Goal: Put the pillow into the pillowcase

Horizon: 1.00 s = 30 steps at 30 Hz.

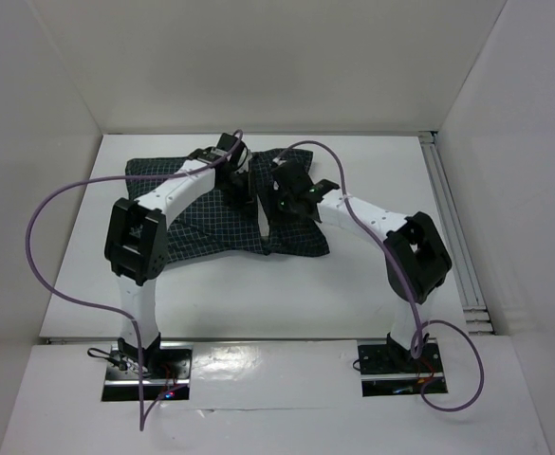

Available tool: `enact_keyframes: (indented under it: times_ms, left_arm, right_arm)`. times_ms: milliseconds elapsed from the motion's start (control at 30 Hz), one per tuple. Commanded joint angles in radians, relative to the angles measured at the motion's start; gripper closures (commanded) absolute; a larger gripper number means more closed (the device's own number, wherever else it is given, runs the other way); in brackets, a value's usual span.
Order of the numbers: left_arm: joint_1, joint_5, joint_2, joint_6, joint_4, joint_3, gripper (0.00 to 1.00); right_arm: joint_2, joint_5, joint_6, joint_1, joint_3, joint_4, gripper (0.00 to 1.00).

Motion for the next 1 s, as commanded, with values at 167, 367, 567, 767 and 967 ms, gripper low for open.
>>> enact_keyframes:
  times_ms: [167, 367, 567, 767, 967]
  left_arm:
    - [0.000, -0.009, -0.107, -0.009, -0.027, 0.021, 1.00]
    - [0.000, -0.018, -0.166, -0.009, -0.058, 0.046, 1.00]
    - [0.117, -0.133, -0.374, -0.059, -0.116, -0.080, 1.00]
    - [0.461, -0.096, -0.647, -0.119, -0.135, -0.426, 0.65]
    - [0.606, -0.090, -0.853, -0.227, -0.206, -0.627, 0.00]
  right_arm:
    - [0.007, -0.010, -0.017, -0.005, 0.082, 0.025, 1.00]
    - [-0.020, -0.029, -0.017, -0.005, 0.128, 0.046, 1.00]
    - [0.096, 0.049, -0.007, -0.005, 0.159, 0.071, 1.00]
    - [0.080, 0.053, -0.021, -0.023, 0.203, 0.025, 0.31]
    - [-0.176, 0.138, -0.030, -0.048, 0.040, 0.042, 0.00]
